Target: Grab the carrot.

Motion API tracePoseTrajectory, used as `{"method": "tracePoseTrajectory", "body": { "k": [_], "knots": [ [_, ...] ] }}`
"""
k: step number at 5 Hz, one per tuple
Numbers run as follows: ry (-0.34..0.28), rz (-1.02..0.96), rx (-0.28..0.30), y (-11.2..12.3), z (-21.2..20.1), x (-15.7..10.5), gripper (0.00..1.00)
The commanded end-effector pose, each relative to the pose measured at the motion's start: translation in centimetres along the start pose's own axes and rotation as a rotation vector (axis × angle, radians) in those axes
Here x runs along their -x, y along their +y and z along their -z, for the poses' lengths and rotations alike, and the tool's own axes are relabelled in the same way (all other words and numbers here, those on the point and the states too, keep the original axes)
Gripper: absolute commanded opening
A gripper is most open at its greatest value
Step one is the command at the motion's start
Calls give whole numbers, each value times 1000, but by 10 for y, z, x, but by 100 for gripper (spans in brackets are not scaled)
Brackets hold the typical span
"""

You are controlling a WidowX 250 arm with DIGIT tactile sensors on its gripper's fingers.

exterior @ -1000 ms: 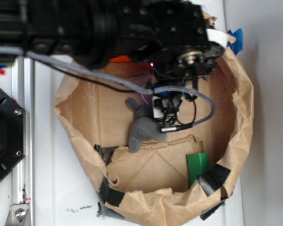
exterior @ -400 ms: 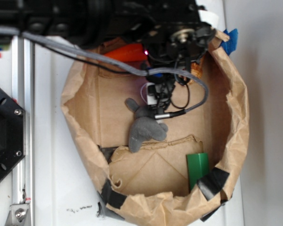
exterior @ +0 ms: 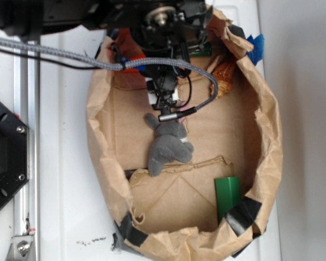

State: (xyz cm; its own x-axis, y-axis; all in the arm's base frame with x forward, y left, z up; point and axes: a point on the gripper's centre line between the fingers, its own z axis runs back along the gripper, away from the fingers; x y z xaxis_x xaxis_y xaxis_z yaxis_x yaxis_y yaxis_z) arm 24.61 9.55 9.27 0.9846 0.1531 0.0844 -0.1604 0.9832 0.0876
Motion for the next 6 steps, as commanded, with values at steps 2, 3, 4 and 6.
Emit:
{"method": "tracePoseTrajectory", "body": {
  "k": [2,3,4,6],
  "knots": [
    [-16,-90,-31,15,16,-13,100],
    [-4,-28,-20,9,38,-17,100],
    [-16,63,13,0,54,-19,100],
    [-46,103,64,-3,60,-12,100]
  ]
}}
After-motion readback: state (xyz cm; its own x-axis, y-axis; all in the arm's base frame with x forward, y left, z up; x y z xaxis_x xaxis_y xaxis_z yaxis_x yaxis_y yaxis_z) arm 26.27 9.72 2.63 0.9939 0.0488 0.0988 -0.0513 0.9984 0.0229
